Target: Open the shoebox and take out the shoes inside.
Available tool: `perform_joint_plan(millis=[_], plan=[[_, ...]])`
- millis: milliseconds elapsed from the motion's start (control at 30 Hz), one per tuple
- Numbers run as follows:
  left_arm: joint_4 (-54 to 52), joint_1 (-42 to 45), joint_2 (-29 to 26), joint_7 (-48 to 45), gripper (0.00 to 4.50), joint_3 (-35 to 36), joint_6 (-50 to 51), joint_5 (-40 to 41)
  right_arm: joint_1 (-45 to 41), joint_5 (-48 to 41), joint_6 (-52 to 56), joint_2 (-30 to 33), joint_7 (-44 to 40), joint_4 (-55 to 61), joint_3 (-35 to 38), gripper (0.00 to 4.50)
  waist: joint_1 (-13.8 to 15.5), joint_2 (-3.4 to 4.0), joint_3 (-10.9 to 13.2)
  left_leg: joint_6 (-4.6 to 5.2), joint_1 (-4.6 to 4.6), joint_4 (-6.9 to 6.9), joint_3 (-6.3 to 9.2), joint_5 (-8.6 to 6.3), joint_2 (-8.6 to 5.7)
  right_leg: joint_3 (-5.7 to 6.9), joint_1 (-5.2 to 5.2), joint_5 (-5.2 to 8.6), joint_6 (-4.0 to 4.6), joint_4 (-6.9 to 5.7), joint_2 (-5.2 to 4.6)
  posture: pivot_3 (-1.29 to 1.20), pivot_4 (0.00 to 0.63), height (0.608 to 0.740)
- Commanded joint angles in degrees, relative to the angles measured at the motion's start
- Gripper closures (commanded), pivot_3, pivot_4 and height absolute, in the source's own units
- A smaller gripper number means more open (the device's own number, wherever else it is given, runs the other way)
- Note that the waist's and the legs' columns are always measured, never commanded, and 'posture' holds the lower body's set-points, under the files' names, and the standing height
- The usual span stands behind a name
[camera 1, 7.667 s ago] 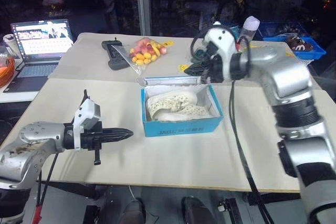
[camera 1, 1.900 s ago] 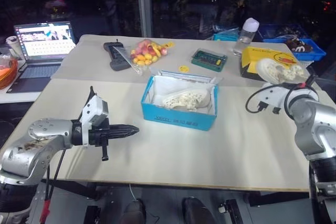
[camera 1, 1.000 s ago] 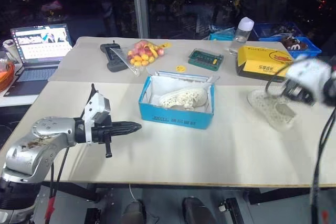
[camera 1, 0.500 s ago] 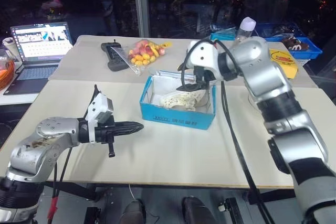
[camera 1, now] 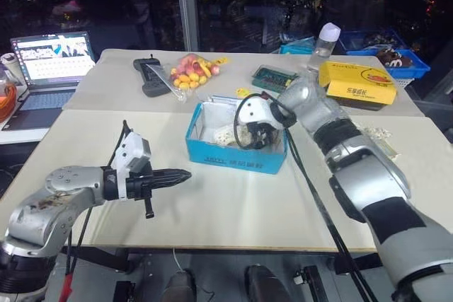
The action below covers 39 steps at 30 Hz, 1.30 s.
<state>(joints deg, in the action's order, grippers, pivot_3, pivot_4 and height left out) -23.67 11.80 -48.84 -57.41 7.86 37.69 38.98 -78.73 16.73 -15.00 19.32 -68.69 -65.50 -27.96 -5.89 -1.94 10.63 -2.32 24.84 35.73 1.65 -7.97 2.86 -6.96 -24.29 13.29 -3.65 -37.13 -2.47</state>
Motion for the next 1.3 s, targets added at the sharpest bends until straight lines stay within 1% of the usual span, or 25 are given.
perform_joint_plan(millis=[33, 167, 300, 400, 667, 733, 800, 1000, 1300], plan=[[-2.6, -0.3, -0.4, 0.4, 4.50, 1.7, 0.3, 1.5, -1.1, 4.3, -1.5, -0.8, 6.2, -5.0, -1.1, 0.04, -0.1, 0.00, 0.0, 0.00, -0.10, -0.01, -0.02, 0.00, 0.00, -0.01, 0.07, 0.01, 0.01, 0.00, 0.00, 0.00, 0.150, 0.740], [-2.7, -0.3, -0.5, 0.7, 4.50, 1.7, 0.3, 1.8, -1.1, 5.6, -2.2, -1.7, 8.1, -6.7, -0.9, 0.04, 0.1, -0.01, 0.0, 0.00, -0.21, 0.00, 0.00, 0.00, 0.00, -0.01, 0.18, 0.09, 0.16, -0.01, -0.01, 0.00, 0.150, 0.740], [-2.6, -0.3, -0.5, 0.9, 4.50, 1.7, 0.2, 1.9, -0.3, 5.9, -3.2, -1.9, 7.4, -6.4, -0.4, 0.04, 0.1, -0.02, 0.0, 0.00, -0.23, 0.00, -0.01, 0.00, -0.01, -0.01, 0.19, 0.12, 0.22, -0.01, 0.00, 0.00, 0.150, 0.740], [-2.4, 0.0, -0.5, 1.0, 4.50, 1.4, 0.1, 2.0, 0.3, 6.0, -3.9, -2.0, 7.0, -5.9, -0.2, 0.80, 0.0, -0.02, 0.0, 0.00, -0.23, -0.01, -0.01, 0.00, 0.00, -0.01, 0.18, 0.02, 0.05, -0.01, 0.00, 0.00, 0.150, 0.740], [-1.9, 0.8, -0.2, 0.9, 4.50, 0.5, 0.2, 2.0, 1.3, 6.0, -4.1, -2.5, 7.0, -5.3, 0.8, 3.42, -0.5, -0.03, 0.0, 0.00, -0.25, -0.02, -0.01, 0.00, 0.00, -0.01, 0.20, 0.03, 0.06, -0.01, 0.00, 0.00, 0.150, 0.740], [-1.9, 1.0, -0.2, 0.9, 4.50, 0.4, 0.2, 2.0, 1.5, 6.1, -4.0, -2.7, 7.2, -5.1, 1.0, 4.14, -0.6, -0.04, 0.0, 0.00, -0.25, -0.02, 0.00, 0.00, 0.00, -0.01, 0.20, 0.03, 0.06, -0.01, 0.00, 0.00, 0.150, 0.740], [-1.8, 1.0, -0.1, 0.9, 4.50, 0.4, 0.2, 2.0, 1.8, 6.1, -3.9, -2.9, 7.4, -4.8, 1.2, 4.46, -1.0, -0.04, 0.0, 0.00, -0.25, -0.02, 0.00, 0.00, 0.00, -0.02, 0.20, 0.03, 0.05, -0.01, 0.00, 0.00, 0.150, 0.740], [-1.7, 1.1, 0.0, 1.0, 4.50, 0.2, 0.2, 2.0, 1.7, 5.9, -3.4, -3.2, 9.7, -4.3, 2.0, 4.46, -1.2, -0.04, 0.0, 0.00, -0.25, -0.03, 0.00, 0.00, 0.00, -0.02, 0.19, 0.03, 0.05, -0.01, 0.00, 0.00, 0.150, 0.740], [-1.5, 1.3, 0.0, 0.8, 4.50, 0.0, 0.0, 1.7, 1.6, 3.9, -3.3, -2.5, 9.1, -1.4, 4.7, 4.46, -1.3, -0.04, 0.0, 0.00, -0.24, -0.08, 0.00, 0.00, 0.00, -0.02, 0.15, 0.03, 0.05, 0.00, 0.00, 0.00, 0.150, 0.740]])
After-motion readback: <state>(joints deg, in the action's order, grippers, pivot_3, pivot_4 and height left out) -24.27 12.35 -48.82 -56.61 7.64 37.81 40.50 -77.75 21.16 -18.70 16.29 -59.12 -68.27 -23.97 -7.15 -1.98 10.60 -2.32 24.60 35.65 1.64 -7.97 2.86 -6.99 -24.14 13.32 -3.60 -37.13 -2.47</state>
